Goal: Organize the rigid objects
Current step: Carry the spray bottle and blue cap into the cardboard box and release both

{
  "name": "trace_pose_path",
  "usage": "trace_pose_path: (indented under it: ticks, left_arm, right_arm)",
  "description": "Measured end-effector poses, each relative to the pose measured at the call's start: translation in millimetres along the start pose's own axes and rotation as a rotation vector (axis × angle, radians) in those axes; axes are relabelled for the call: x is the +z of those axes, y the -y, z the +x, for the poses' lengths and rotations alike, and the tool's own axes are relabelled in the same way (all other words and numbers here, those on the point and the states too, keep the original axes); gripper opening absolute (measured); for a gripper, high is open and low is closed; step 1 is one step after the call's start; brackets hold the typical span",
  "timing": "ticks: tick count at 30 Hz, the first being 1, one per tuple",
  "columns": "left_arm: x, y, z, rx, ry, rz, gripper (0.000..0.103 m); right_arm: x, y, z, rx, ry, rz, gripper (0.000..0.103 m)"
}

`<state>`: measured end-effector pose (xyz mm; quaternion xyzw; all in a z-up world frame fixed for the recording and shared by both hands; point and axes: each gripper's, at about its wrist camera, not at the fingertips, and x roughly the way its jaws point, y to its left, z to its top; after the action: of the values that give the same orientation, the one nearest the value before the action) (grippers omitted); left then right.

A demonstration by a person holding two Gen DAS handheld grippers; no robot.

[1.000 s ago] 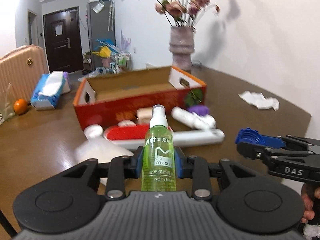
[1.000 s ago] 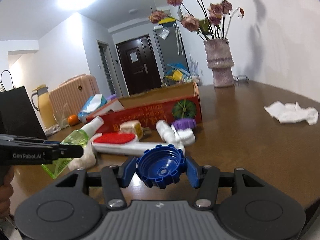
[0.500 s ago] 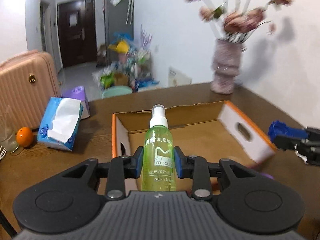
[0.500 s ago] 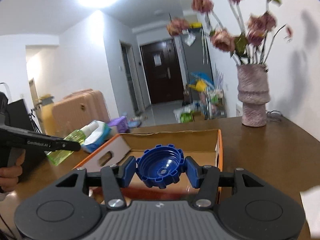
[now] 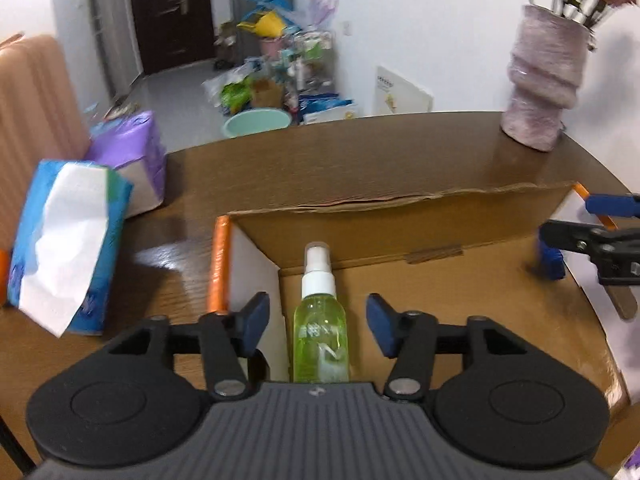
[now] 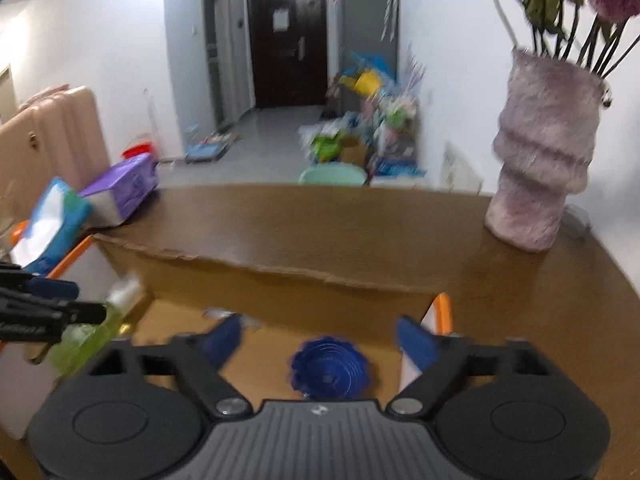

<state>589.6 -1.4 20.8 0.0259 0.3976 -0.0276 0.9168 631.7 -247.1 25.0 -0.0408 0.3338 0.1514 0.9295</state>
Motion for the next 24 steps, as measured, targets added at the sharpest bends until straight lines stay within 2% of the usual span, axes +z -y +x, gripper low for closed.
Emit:
trace_pose_path:
  ticks: [2, 5, 8, 10, 12, 13, 14, 18, 21, 24]
  left_arm:
    - [-1.0, -1.8, -4.3, -0.012, 0.023, -0.015, 0.064]
    - [-0.8, -4.4, -5.3, -0.048, 0.024, -0.037, 0.065]
    - [-0.4, -2.8, -6.6, -0.048, 0.027, -0.039, 0.065]
    - [-0.2, -1.5, -6.3, -0.050, 0.028, -0.029, 0.069]
    - [-0.5, -0.3, -9.7, -0.055, 0.047, -0.021, 0.078]
    - [-0.8, 0.0, -13.5, -0.035, 0.060, -0.022, 0.080]
    - [-1.7, 0.0, -18.7, -0.022, 0.077, -0.024, 0.081]
    - [-5.1, 2.9, -50.0, -0.014, 0.109, -0.007, 0.088]
    - [-8.1, 5.1, -83.2, 0.010, 0.162, 0.005, 0.094]
    - [-11.7, 6.3, -119.1, 0.029, 0.204, 0.016, 0.097]
  right_arm:
    - [-2.2, 4.4, -2.0, 0.031, 0.008, 0.018, 0.090]
    - [-3.1, 12.8, -3.6, 0.046, 0.027, 0.068, 0.091]
    - [-3.1, 15.7, -3.0, 0.057, 0.034, 0.084, 0.091]
    - [-2.6, 15.6, -2.2, 0.060, 0.034, 0.085, 0.091]
    - [-2.7, 16.9, -2.8, 0.070, 0.040, 0.089, 0.091]
    - [-3.6, 16.7, -5.1, 0.086, 0.049, 0.092, 0.091]
    - [-4.2, 18.6, -8.8, 0.107, 0.073, 0.098, 0.091]
    - [-0.6, 19.9, -35.3, 0.073, 0.117, 0.123, 0.091]
    - [5.5, 19.3, -69.6, 0.094, 0.152, 0.135, 0.091]
    - [9.9, 12.7, -103.4, 0.082, 0.170, 0.108, 0.091]
